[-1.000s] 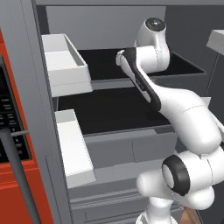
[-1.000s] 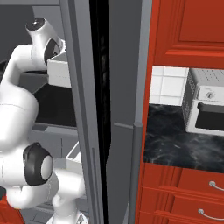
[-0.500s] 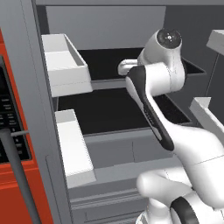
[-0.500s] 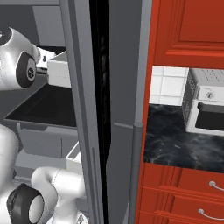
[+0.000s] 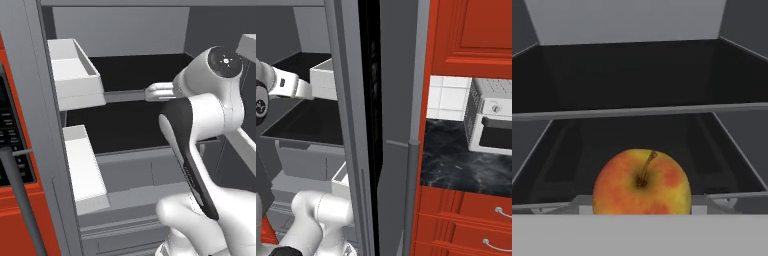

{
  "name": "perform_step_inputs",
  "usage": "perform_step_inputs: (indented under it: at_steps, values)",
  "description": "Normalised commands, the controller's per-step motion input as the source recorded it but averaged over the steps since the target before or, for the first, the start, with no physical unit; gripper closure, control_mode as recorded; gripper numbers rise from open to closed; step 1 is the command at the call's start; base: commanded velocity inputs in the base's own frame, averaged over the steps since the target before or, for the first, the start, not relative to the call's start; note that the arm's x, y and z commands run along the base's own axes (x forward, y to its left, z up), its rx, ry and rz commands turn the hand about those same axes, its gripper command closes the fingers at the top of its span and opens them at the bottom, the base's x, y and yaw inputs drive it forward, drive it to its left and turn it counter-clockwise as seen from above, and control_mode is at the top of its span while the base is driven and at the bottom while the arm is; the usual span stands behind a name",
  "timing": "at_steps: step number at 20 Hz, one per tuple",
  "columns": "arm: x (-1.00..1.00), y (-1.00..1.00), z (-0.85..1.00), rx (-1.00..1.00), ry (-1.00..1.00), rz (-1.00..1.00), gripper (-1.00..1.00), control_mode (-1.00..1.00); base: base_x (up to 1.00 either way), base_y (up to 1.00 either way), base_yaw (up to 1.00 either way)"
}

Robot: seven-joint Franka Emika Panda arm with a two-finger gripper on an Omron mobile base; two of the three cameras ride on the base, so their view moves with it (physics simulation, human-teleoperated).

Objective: Place the cold items (apple and banana) from the fridge in one tupperware on the dining counter. Place the warm items (hot dog and kebab skewer) in the stove area in another tupperware.

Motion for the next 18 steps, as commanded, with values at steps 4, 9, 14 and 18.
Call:
perform_step_inputs:
  at_steps: [4, 9, 14, 18]
  values:
    - [-0.46, 0.00, 0.04, 0.00, 0.00, 0.00, 1.00, -1.00, 0.00, 0.00, 0.00]
    - [-0.02, 0.00, -0.08, 0.00, 0.03, 0.00, 1.00, 1.00, -0.12, 0.00, 0.00]
    - [0.00, 0.00, 0.00, 0.00, 0.00, 0.00, 1.00, 1.00, -1.00, 0.00, -0.02]
    - [0.00, 0.00, 0.00, 0.00, 0.00, 0.00, 1.00, 1.00, -1.00, 0.00, -0.02]
